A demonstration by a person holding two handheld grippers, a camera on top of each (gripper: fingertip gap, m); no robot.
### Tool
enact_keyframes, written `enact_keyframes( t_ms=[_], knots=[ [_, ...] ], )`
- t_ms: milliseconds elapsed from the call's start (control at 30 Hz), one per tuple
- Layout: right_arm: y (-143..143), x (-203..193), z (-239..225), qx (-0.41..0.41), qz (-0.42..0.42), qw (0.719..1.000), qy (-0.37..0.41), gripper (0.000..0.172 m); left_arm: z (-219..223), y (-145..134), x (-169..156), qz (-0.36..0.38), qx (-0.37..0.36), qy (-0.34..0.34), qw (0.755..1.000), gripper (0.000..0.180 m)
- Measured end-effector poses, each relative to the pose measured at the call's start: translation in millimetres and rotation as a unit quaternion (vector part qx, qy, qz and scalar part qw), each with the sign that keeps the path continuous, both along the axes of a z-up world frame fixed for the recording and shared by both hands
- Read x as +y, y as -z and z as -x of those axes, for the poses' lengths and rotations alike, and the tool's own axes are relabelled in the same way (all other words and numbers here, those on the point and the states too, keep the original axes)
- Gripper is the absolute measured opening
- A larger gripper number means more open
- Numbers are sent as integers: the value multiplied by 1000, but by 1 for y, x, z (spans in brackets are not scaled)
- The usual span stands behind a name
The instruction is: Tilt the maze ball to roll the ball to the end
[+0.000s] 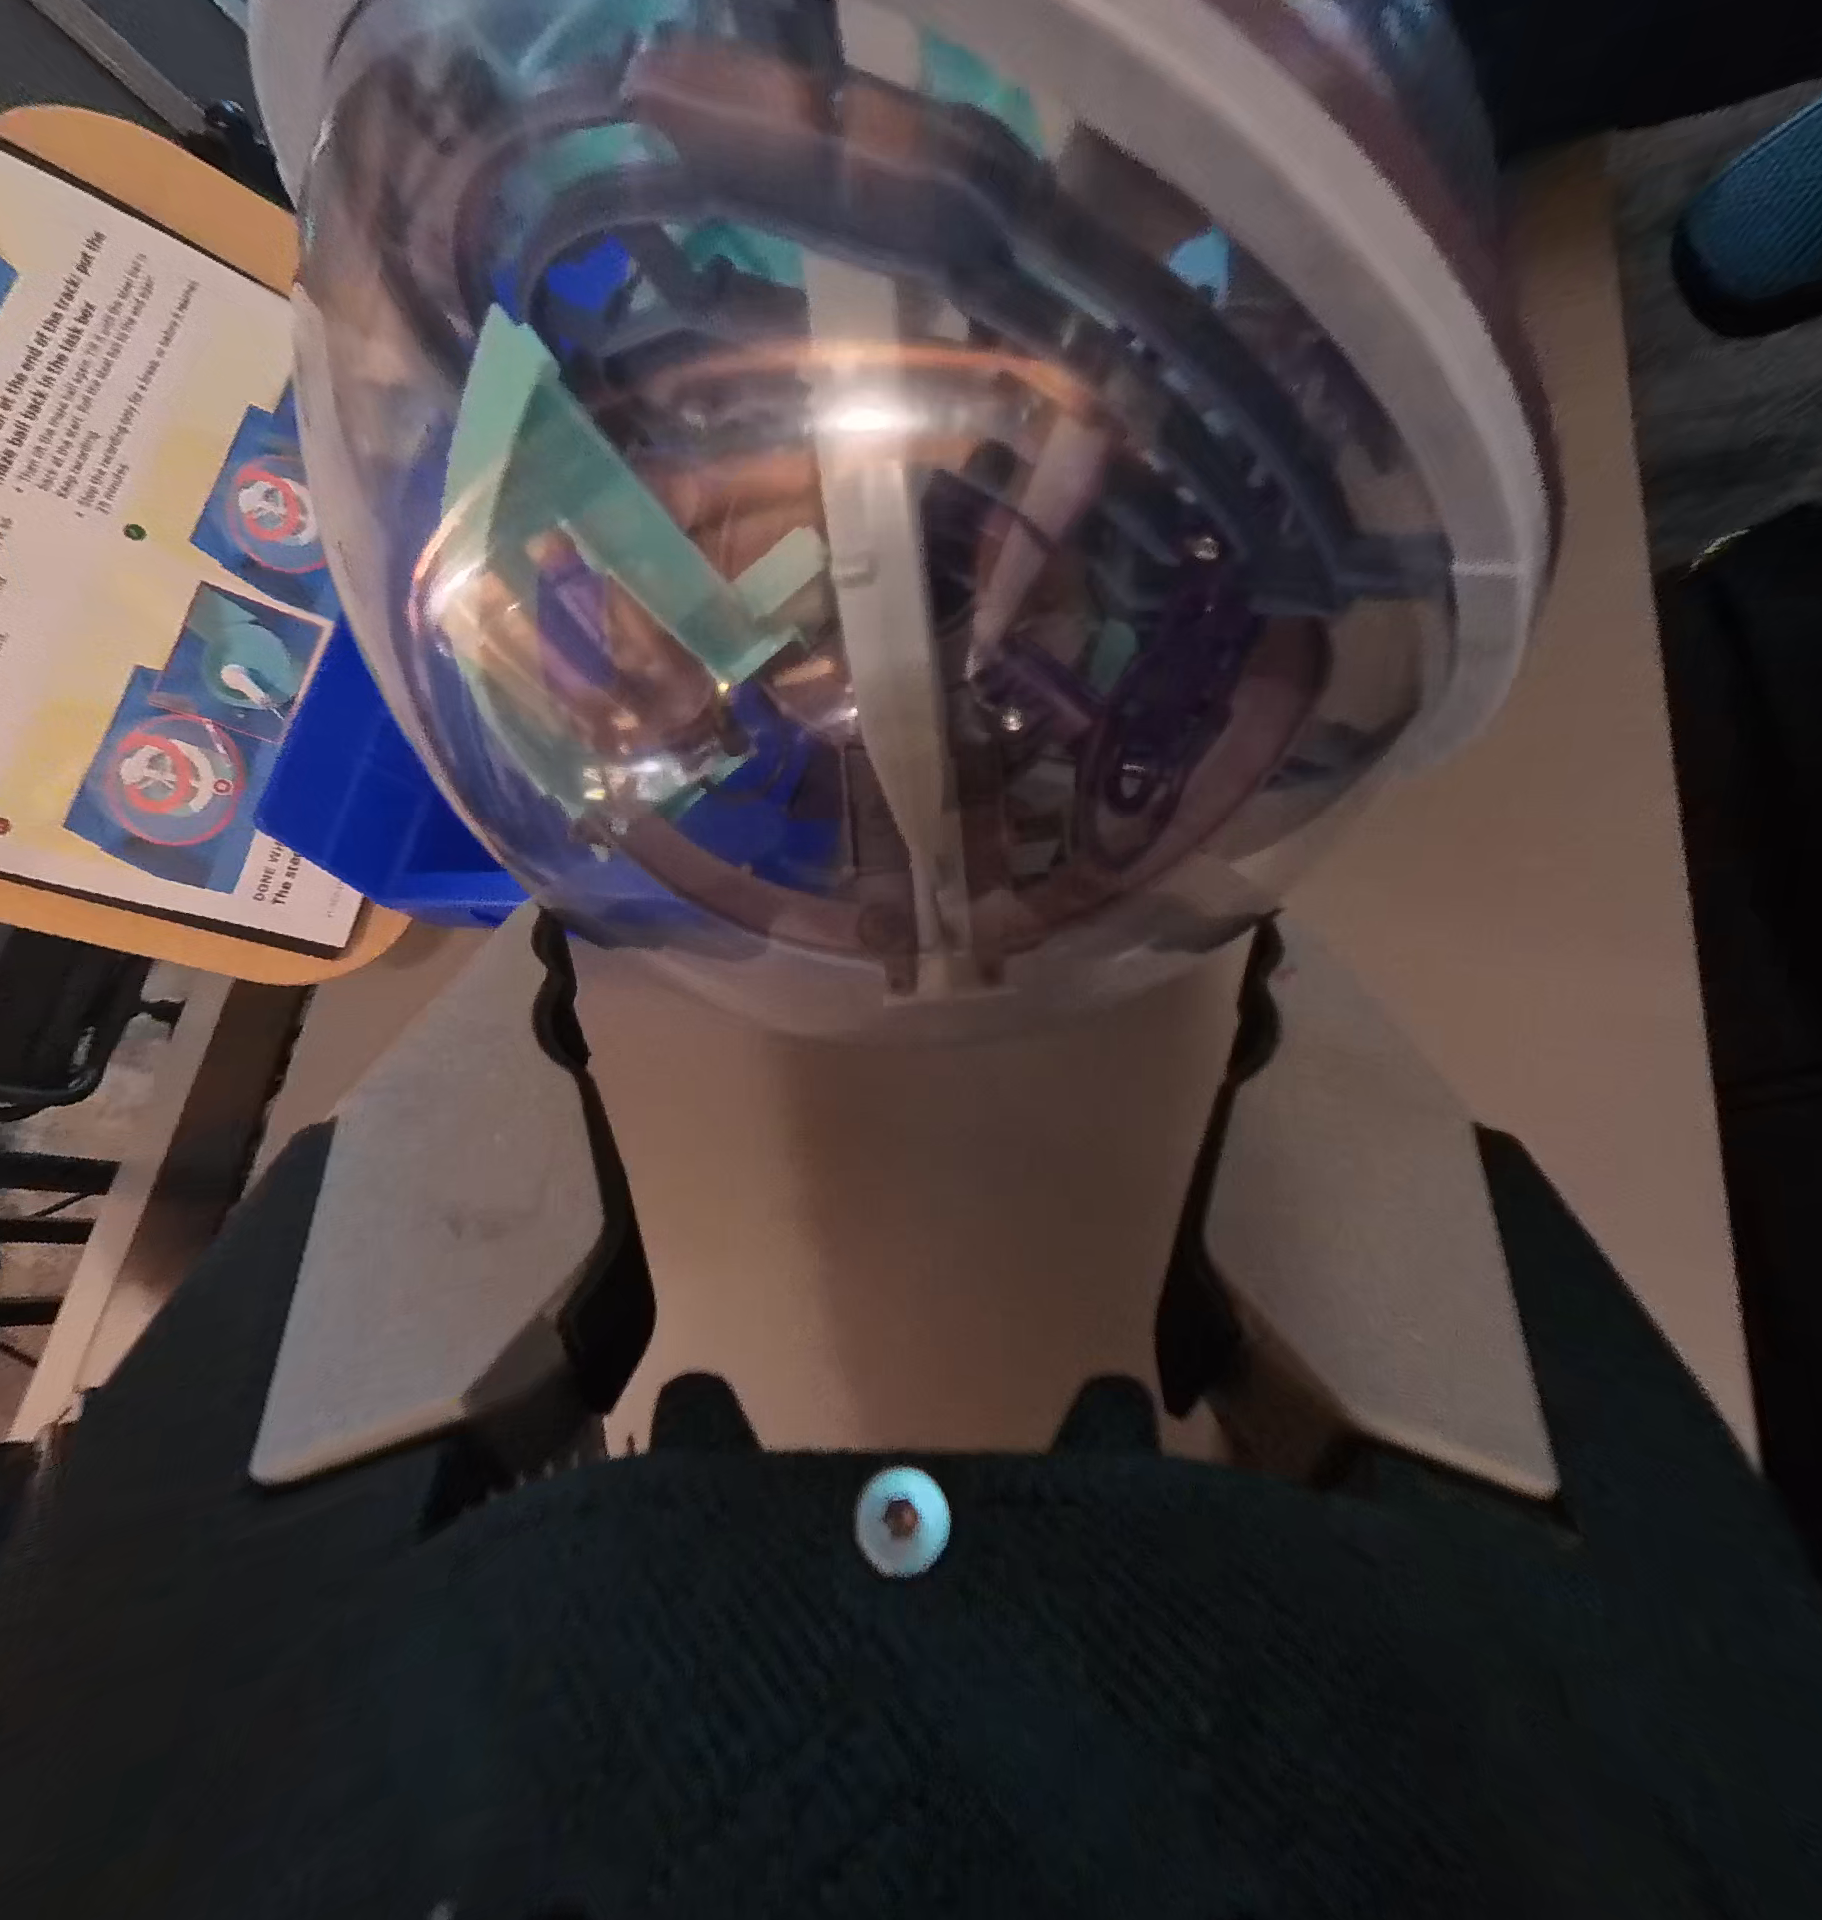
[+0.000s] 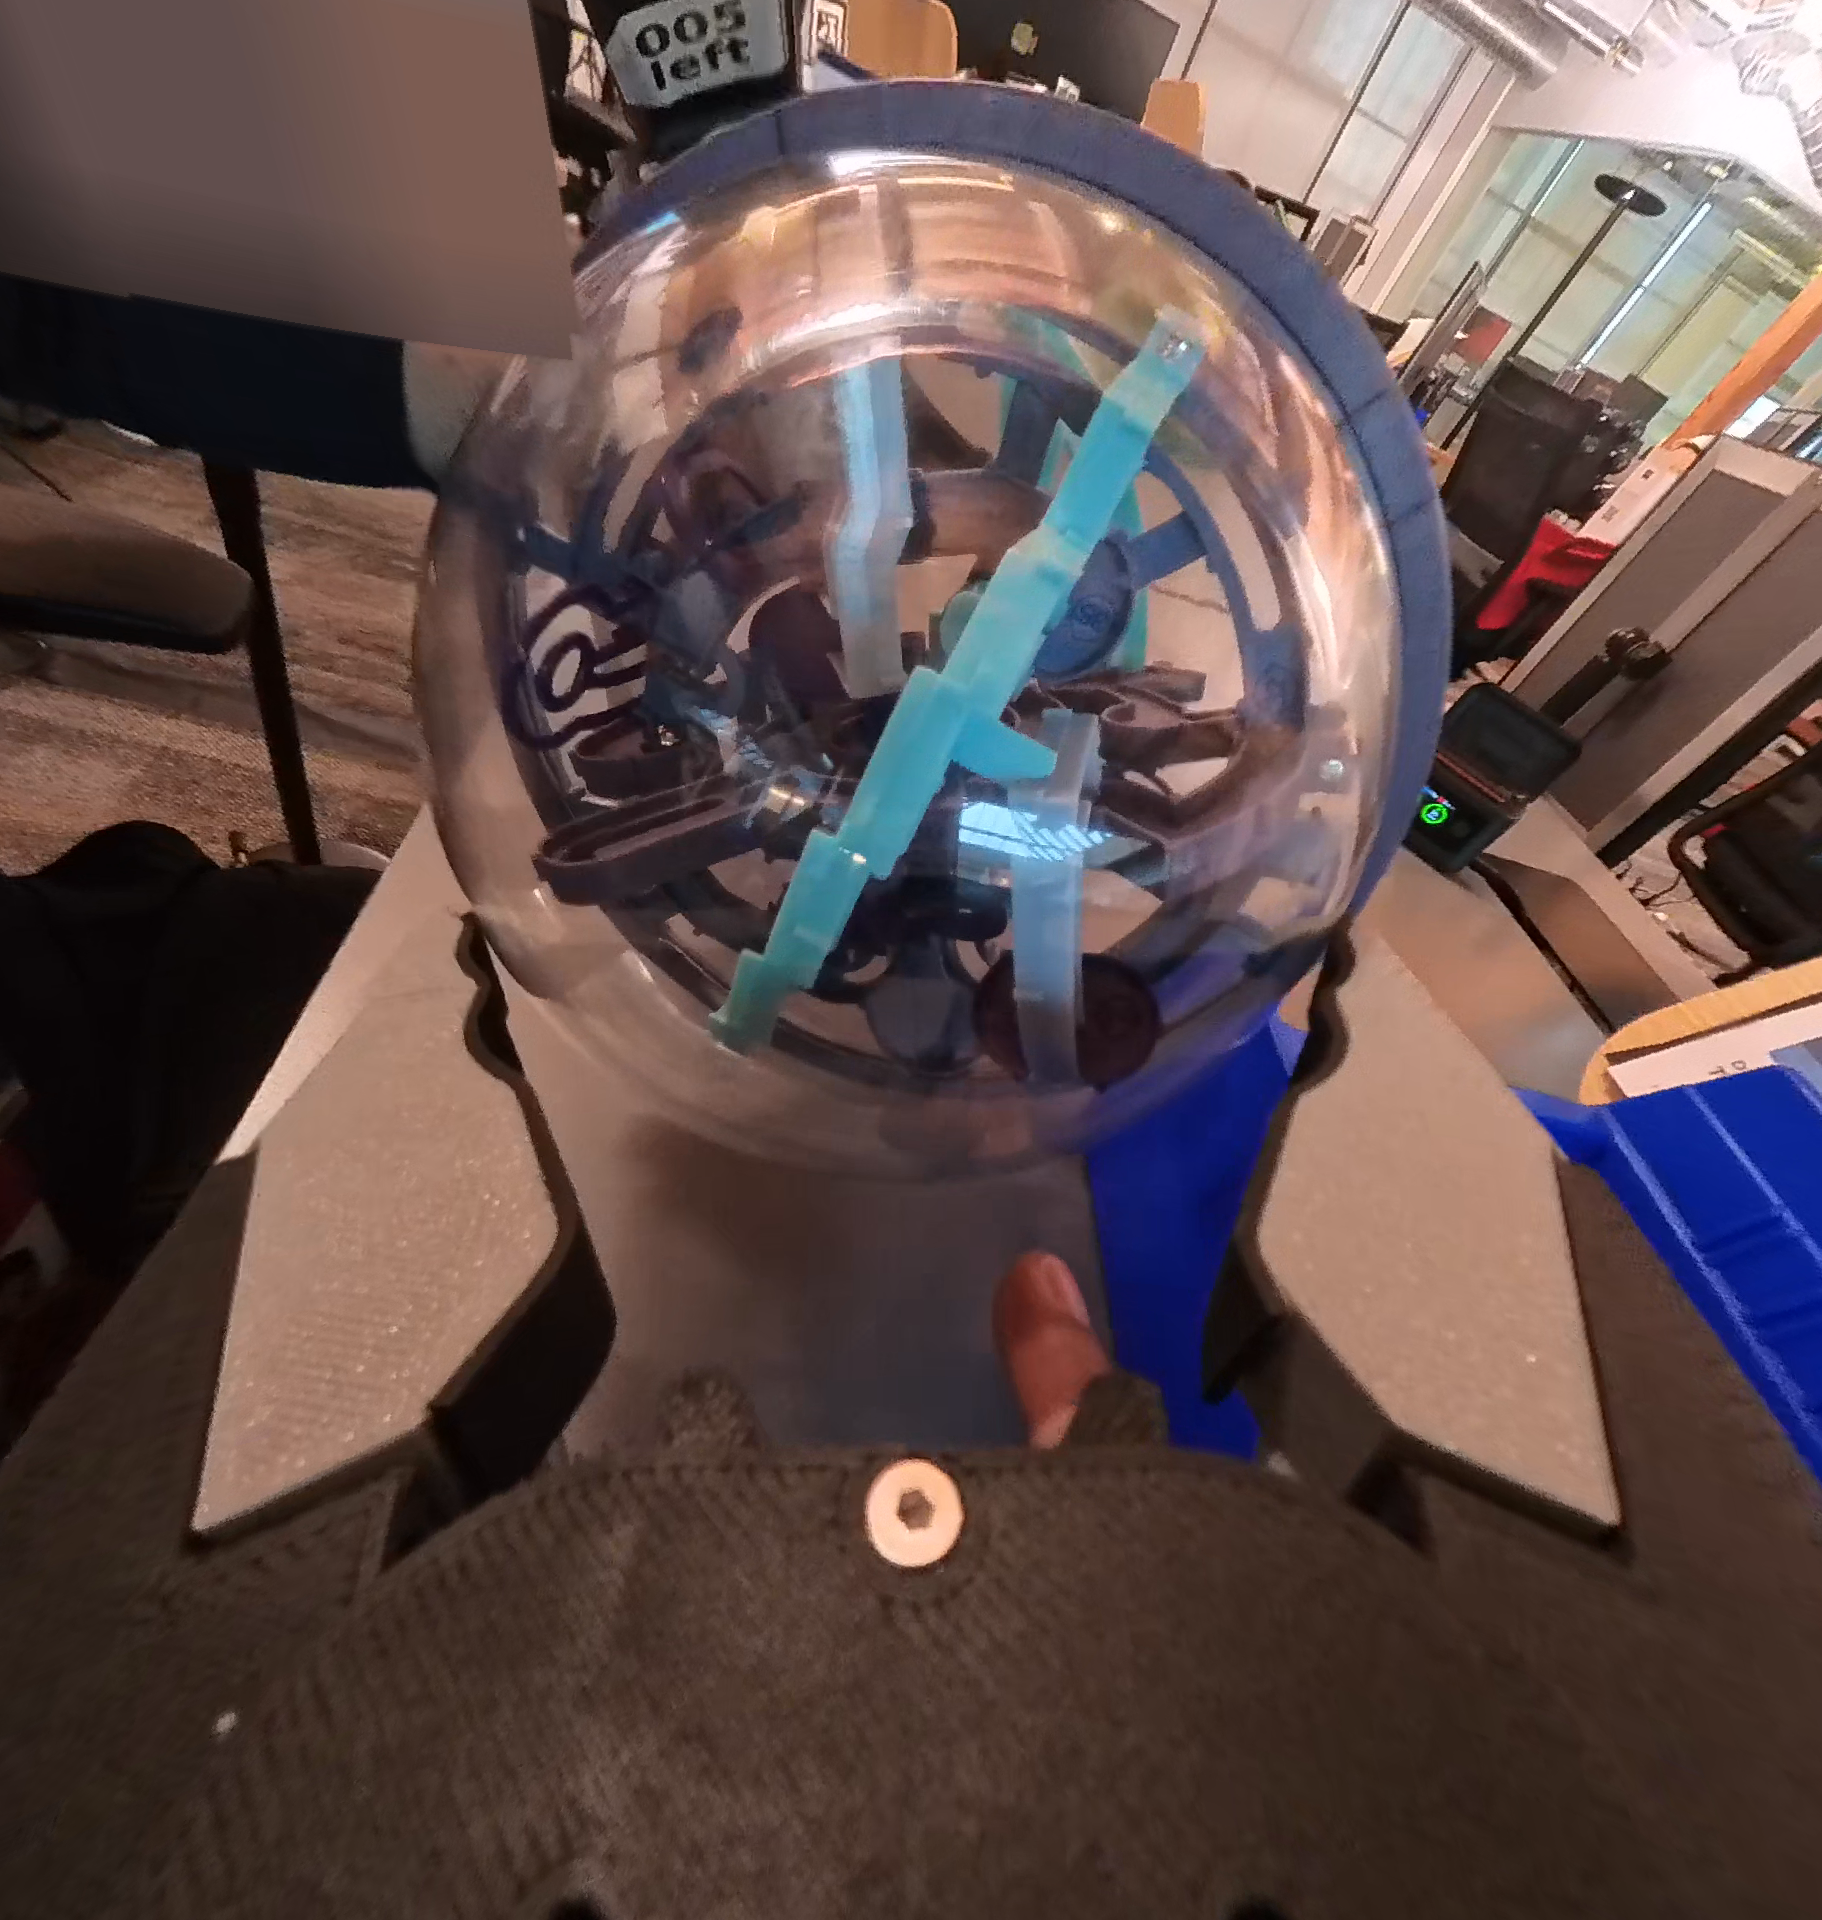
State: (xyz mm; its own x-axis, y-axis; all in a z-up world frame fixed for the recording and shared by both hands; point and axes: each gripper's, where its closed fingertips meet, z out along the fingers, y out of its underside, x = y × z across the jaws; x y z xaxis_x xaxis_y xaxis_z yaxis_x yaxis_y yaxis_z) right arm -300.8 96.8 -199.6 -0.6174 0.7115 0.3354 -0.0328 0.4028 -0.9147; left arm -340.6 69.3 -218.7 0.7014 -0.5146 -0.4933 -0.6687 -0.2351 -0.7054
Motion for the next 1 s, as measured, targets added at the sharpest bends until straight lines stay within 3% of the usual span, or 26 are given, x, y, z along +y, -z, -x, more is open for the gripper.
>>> enact_keyframes(
  t_ms=[800,1000],
  knots=[
    [20,0,6,13,-70,997,10,148,8,13,-3,-19,73,-30,997,125],
    [12,-2,5,32,-69,997,10,149,8,7,-3,-29,81,-29,996,125]
  ],
)
